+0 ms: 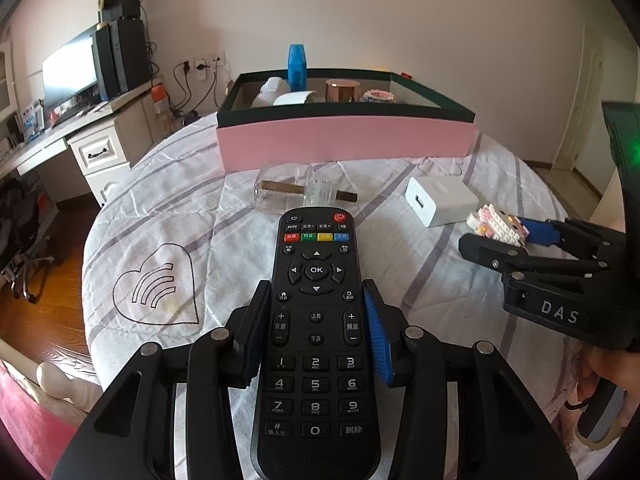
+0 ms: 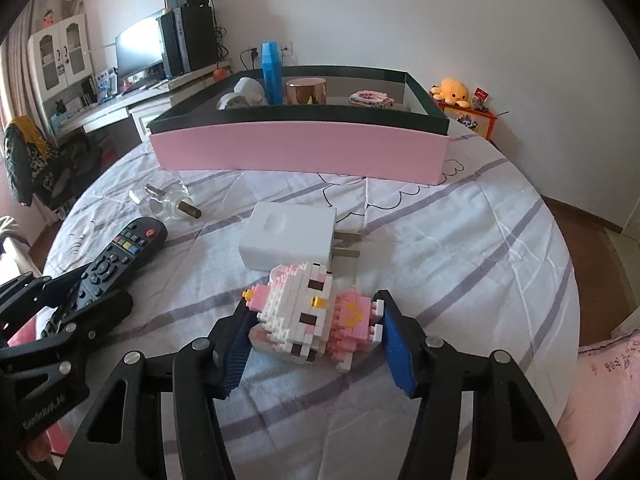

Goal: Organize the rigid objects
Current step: 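Lift the remote with the left gripper while the right gripper grasps the pink-white block figure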

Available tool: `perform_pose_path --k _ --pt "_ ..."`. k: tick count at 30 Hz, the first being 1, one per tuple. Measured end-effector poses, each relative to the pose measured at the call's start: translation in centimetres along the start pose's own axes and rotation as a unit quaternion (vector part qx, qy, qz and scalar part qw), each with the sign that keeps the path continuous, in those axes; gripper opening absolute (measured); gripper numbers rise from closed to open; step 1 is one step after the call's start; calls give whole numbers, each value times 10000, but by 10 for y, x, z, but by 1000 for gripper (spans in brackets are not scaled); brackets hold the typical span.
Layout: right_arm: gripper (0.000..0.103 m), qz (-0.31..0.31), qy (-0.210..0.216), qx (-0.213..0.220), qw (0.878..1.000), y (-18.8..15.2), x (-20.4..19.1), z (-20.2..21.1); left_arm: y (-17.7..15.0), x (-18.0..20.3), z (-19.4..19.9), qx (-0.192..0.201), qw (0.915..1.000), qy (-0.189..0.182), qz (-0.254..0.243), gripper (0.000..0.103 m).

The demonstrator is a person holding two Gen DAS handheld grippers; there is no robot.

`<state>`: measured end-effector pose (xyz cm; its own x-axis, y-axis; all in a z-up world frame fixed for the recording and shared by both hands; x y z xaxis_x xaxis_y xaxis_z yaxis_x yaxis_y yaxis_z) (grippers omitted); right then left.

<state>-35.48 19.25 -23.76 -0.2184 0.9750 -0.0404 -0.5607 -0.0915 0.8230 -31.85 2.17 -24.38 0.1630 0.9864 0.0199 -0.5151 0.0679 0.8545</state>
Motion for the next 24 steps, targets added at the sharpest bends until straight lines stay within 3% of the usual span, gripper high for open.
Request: perform_pose_path --k 6,14,24 --pt "59 -135 140 163 9997 5 6 16 13 -3 13 216 9997 -22 80 44" --pt "59 -275 577 779 9949 24 3 45 36 -5 37 656 9978 116 76 44" --pt "59 4 579 1341 9893 57 -9 77 80 -7 86 1586 9848 705 -30 44"
Point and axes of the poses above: each gripper's, at about its wrist camera, not at the fingertips, and z roughly against the way its jaws point, x to its right, y to its top, the point moved 2 cm from there along -z, roughly the way its jaws point, and after that the axes turned 12 degrees about x, right-handed, at the moved point
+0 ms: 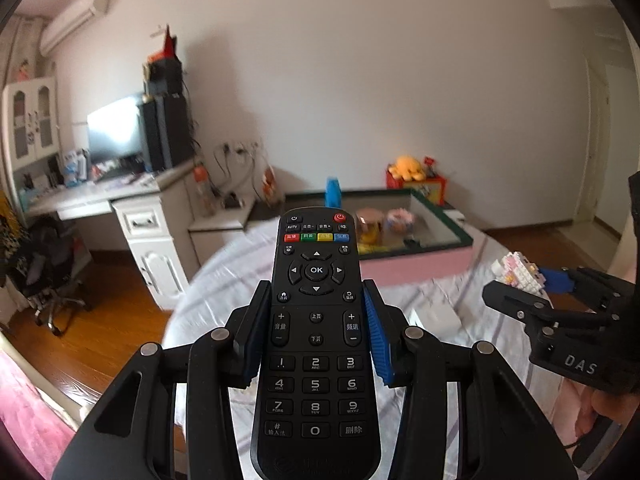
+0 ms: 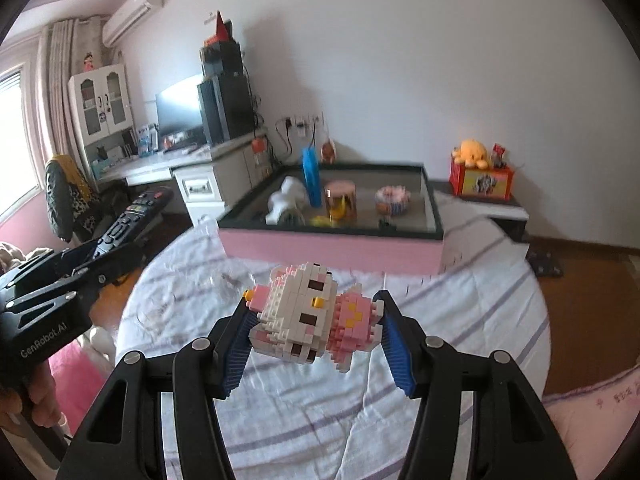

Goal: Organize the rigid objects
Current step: 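Lift the remote with the left gripper while the right gripper grasps the pink-white block figure, then carry the remote and block figure over the pink box and release both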

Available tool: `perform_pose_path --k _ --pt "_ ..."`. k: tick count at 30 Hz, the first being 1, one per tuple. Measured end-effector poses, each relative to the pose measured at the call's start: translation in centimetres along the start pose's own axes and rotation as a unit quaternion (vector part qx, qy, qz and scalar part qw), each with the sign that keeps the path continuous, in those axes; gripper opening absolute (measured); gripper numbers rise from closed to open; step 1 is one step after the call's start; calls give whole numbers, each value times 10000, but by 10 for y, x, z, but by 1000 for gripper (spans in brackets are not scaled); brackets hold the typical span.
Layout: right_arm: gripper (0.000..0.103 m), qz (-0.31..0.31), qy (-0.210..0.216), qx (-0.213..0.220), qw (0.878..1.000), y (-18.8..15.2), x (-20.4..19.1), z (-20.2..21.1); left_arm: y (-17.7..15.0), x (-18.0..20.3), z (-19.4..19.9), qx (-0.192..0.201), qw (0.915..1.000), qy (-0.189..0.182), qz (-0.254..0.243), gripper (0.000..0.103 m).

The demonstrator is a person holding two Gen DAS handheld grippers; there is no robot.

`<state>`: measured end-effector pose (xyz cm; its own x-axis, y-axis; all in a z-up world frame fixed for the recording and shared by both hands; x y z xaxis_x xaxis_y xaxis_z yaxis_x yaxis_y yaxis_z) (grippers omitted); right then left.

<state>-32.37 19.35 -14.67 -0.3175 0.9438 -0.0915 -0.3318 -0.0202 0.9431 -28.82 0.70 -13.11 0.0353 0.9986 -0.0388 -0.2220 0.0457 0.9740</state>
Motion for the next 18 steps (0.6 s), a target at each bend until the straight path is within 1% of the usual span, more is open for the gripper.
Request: perform_pose_path --k 4,8,11,14,18 --pt "59 241 -196 343 9989 20 -8 12 14 -2 9 225 9997 42 -54 44" --pt "59 350 -186 558 9977 36 -12 19 30 -5 16 444 9988 162 -121 44" --pt "59 404 -172 665 9968 45 -15 22 39 -10 19 566 9982 180 -100 44" --pt "59 447 -151 718 9963 52 -16 23 45 -12 19 607 9978 233 -154 44" --pt "59 484 -141 749 9959 57 -16 20 50 -9 14 606 9978 189 -205 44"
Point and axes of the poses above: each gripper's, at about its wrist camera, not at the fingertips, and z roughly against the way its jaws point, x to its right, y to its top, the point moved 2 cm from there along -z, roughly the way its jaws point, and after that the axes turned 12 degrees about x, right-handed, at the moved point
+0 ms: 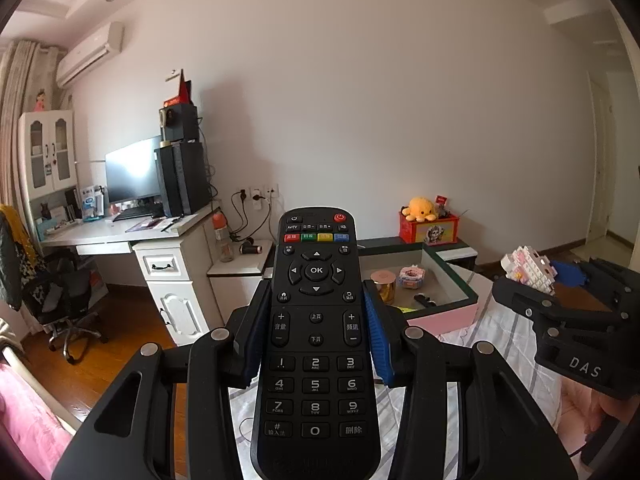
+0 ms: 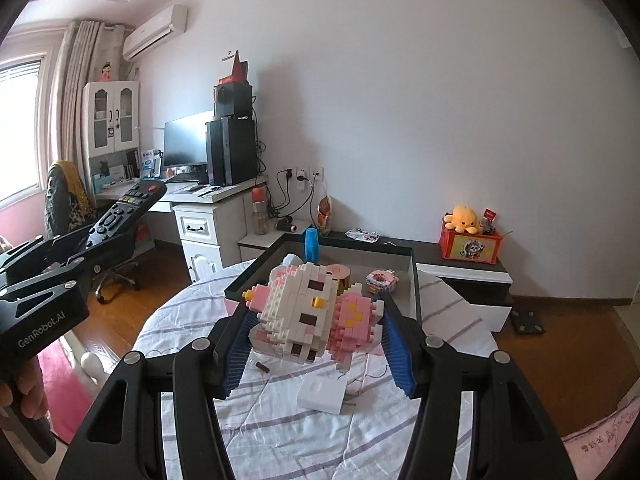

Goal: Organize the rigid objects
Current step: 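Carry the remote and block figure over the pink box and release both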

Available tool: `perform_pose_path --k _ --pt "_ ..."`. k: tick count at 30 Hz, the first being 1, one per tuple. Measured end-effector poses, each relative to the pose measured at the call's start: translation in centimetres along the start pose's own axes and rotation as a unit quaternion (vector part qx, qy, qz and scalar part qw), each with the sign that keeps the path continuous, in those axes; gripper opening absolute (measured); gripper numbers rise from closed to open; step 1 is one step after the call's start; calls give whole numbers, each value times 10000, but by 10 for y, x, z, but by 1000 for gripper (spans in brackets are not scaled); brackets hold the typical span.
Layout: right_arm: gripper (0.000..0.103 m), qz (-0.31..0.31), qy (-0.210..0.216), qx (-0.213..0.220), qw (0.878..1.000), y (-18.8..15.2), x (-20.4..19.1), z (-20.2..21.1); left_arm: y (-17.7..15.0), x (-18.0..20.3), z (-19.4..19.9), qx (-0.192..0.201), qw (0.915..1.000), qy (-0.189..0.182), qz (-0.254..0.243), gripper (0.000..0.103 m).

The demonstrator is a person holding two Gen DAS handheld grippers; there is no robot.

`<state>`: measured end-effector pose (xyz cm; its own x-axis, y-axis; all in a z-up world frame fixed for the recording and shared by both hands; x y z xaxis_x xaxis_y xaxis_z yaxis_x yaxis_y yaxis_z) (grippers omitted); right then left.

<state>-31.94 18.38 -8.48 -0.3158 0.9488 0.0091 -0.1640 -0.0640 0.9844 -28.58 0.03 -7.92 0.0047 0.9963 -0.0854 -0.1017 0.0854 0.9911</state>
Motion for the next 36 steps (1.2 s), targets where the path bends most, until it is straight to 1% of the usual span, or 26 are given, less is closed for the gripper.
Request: perform_pose_path --k 8,16,18,21,25,29,33,36 --pt "59 48 30 -32 10000 4 8 -14 7 12 -23 -42 9999 -72 -67 44" --pt "59 115 -9 -116 9999 3 19 -39 11 28 -63 -123 9995 -175 -220 44" --pt "59 148 -4 -170 9997 3 22 -49 13 29 -76 -154 9996 -153 -183 44" --pt "59 248 -16 -252 9994 4 27 -67 14 30 -100 -234 9994 -116 -242 44" --pt "59 370 -43 -397 9985 2 34 -96 12 30 -140 -452 9984 -297 -134 44" --pt "59 376 -10 -602 9975 0 45 -130 6 24 -180 -677 9971 -313 -119 44" --pt "59 471 -33 -881 9950 -6 54 -168 -9 21 -225 -986 9946 -311 -102 44" --pt "59 467 58 -1108 9927 -12 59 -196 -22 23 -249 -1230 9916 -377 -94 44"
Point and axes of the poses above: each gripper's, at about its wrist camera, not at the fingertips, and z roughly against the way its jaws point, x to its right, y to its top, the point moved 2 cm from there along -z, roughly the way its jaws point, and after that the axes turned 12 degrees about x, right-handed, at the moved point
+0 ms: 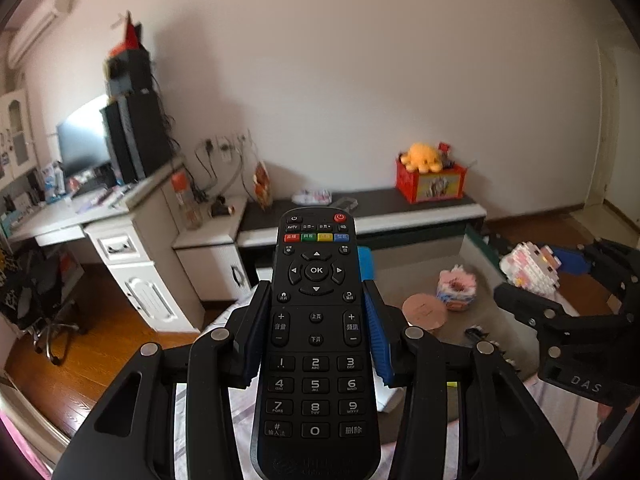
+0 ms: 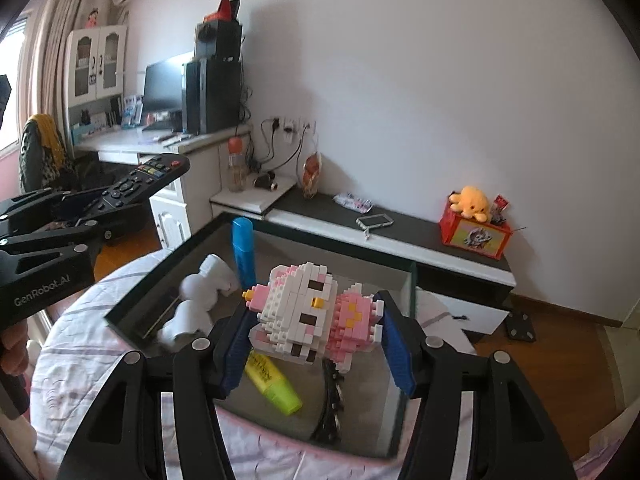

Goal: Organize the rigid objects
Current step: 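Carry the remote and block figure over the pink box and release both, then withdraw both grippers from the box and move back over the bed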

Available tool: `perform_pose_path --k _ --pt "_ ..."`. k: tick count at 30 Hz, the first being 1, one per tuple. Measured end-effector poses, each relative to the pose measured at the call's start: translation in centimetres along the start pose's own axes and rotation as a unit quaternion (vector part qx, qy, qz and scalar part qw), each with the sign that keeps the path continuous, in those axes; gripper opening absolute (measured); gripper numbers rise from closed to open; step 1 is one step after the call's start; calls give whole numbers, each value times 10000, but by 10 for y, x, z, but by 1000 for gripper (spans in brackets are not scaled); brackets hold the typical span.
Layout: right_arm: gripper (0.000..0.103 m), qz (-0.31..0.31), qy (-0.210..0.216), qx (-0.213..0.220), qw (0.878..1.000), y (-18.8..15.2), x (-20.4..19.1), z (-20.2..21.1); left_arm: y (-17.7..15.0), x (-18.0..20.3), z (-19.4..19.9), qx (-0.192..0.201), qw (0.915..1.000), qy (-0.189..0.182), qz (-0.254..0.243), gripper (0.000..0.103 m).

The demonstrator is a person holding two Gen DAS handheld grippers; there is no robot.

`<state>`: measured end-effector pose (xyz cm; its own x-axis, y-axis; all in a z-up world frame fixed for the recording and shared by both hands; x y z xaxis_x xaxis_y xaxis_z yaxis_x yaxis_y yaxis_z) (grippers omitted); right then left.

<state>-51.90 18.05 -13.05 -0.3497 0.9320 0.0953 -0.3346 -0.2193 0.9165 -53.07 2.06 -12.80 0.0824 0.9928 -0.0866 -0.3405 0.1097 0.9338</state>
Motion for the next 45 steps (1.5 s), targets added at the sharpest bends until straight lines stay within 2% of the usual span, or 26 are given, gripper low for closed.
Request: perform_pose_path --k 3,9,15,23,25,27,28,29,31,33,39,45 --pt "59 -121 187 -302 9993 -7 2 -25 -13 7 -19 -214 9997 -116 31 44" --pt "59 -12 148 -718 9973 -28 1 -46 -32 39 -41 -481 9973 -513 -200 44" --pt "60 24 46 -975 9952 -41 10 -51 -38 51 -48 -516 9965 -523 -390 44" --pt "60 75 106 -976 9951 -40 4 -51 -35 49 -39 -383 9974 -372 -482 46" --pt "60 87 138 -956 9953 -39 3 -49 -32 46 -34 -326 9978 -384 -437 54" --pt "64 141 92 -930 9955 -38 1 -45 -28 42 -27 -238 9985 -331 -366 77" --pt "76 170 40 -885 9959 -36 0 -43 -27 41 -24 -196 9987 -303 -366 82" --pt "81 189 11 -834 9963 -35 -1 -40 -26 40 -19 -110 9989 -269 -377 84" --pt "81 187 15 -710 9973 -30 -3 -33 -23 37 -11 -70 9990 -232 -384 87" --pt "81 196 -28 -628 9978 -25 -4 -25 -21 33 -2 -21 9993 -174 -342 96" --pt "81 227 -122 -446 9987 -15 -8 -1 -13 18 34 171 9996 -41 -203 102" --pt "82 150 -175 -88 9997 -6 -12 42 -12 4 82 405 9991 91 -43 103"
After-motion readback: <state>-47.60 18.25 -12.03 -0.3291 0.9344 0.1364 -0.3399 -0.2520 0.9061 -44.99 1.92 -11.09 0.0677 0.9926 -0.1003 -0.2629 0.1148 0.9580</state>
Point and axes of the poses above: each gripper's, at about its wrist camera, not at the fingertips, and z roughly against the way its jaws point, x to its right, y to its top, the point moved 2 cm from there along -z, roughly the way its jaws point, and after that the axes turned 12 degrees about x, right-handed, at the moved point
